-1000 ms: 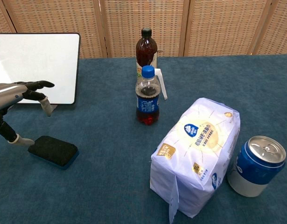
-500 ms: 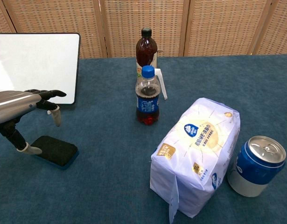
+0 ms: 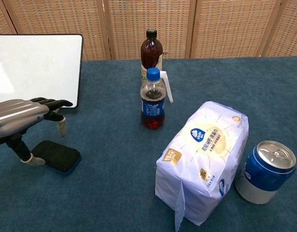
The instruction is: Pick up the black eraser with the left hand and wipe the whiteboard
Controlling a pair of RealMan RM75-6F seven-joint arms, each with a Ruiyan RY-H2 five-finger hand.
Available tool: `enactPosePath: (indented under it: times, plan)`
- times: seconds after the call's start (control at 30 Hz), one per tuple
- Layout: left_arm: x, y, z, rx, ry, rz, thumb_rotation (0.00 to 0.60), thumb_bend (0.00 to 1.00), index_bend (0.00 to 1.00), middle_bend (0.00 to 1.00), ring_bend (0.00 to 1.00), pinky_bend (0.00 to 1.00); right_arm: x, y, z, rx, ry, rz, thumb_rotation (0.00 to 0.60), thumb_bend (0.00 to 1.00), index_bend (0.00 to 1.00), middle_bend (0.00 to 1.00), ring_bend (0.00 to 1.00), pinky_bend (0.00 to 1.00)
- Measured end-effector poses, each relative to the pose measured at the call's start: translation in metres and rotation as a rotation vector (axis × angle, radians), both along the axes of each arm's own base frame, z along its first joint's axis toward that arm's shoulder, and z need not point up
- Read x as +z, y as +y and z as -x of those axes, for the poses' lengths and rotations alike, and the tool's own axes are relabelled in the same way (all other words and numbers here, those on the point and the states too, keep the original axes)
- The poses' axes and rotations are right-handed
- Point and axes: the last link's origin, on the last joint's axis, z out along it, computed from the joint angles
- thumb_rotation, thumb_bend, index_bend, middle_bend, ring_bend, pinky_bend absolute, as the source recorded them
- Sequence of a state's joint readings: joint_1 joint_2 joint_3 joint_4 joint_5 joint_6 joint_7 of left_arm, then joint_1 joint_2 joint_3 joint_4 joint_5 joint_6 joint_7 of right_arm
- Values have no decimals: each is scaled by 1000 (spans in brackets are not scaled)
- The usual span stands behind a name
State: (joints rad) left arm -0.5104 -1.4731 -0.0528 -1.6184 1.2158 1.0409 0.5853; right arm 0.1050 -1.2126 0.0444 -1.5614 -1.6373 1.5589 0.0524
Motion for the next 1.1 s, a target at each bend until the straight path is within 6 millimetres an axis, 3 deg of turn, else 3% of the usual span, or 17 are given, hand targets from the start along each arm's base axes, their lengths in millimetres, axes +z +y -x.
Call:
enactPosePath:
  times: [0.6,0.73,0.93,1.1]
  plan:
    - [-17,6,-3,29,18,31,600,58,390,0,0,0,0,-1,0,3,-4,1,600,0,0,0,0,0]
    - [-21,6,-4,28,25,38,600,121,404,0,0,0,1,-1,0,10,-11,9,600,0,0,0,0,0]
    - [-26,4,-4,26,28,33,600,330,515,0,0,0,3,-1,0,12,-14,14,600,0,0,0,0,0]
    - [-25,4,-5,21,19,18,600,344,530,0,0,0,3,0,0,15,-14,15,600,0,0,0,0,0]
